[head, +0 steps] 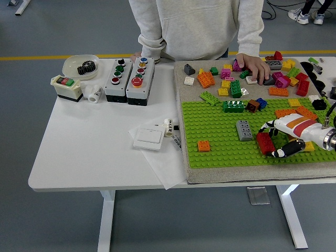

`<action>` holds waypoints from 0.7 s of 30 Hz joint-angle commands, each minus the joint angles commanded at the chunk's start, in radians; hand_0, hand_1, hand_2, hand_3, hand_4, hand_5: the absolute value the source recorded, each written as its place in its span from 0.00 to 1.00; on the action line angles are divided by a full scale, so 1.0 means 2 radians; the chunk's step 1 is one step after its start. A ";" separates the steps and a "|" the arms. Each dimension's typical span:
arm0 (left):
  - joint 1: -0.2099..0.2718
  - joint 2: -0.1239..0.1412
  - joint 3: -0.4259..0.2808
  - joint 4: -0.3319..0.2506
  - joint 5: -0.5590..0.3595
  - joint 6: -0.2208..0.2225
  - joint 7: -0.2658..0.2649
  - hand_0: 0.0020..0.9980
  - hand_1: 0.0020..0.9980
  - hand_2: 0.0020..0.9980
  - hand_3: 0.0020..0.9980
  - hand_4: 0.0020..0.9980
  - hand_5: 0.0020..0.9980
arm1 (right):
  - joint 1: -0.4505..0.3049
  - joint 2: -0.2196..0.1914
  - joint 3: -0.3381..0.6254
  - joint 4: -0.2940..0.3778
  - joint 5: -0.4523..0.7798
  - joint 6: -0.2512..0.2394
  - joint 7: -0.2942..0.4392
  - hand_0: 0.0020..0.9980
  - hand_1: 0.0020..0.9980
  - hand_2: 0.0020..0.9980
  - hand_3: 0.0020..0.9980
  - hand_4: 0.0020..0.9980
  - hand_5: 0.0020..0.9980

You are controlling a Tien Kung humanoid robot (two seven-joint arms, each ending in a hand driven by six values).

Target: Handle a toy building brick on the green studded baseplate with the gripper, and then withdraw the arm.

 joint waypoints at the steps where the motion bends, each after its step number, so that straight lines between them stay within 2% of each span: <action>1: 0.000 0.000 0.000 0.000 0.000 0.000 0.000 0.73 0.73 0.74 0.60 0.67 0.61 | 0.000 0.000 0.000 0.001 0.000 0.001 0.000 0.62 0.56 0.57 0.55 0.78 0.45; 21: 0.000 0.000 0.001 0.000 0.000 0.000 0.000 0.73 0.73 0.74 0.60 0.67 0.61 | -0.003 0.005 0.000 -0.003 0.003 0.011 -0.003 0.62 0.56 0.57 0.56 0.79 0.45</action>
